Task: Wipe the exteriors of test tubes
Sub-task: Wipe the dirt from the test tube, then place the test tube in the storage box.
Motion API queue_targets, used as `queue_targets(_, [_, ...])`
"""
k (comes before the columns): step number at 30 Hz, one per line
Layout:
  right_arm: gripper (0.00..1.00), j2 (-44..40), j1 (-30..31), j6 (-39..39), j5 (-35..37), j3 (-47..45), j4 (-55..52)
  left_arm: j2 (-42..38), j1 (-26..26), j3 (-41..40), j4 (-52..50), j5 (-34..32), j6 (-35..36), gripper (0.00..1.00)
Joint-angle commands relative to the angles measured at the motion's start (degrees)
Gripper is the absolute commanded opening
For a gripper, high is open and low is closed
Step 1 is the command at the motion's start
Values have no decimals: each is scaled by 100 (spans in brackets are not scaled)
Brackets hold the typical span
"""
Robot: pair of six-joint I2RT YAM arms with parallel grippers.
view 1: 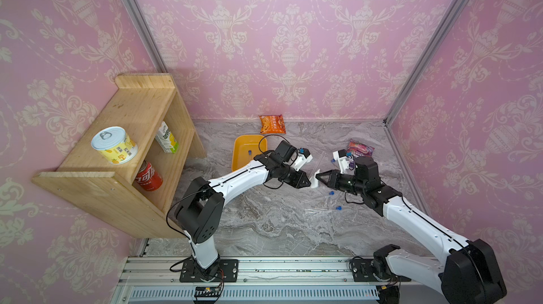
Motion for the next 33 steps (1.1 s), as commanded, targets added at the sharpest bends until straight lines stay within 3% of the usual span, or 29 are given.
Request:
queue_targets(1, [0, -317, -136, -873, 619, 523, -938, -28, 154, -20, -276, -218, 150, 17])
queue_targets(11, [0, -513, -1132, -1480, 1085, 769, -1819, -447, 920, -145, -949, -609, 363, 17])
queue_targets(33, [0, 168, -1180, -1394, 237, 193, -1291, -523, 2683, -103, -1664, -1416, 201, 18])
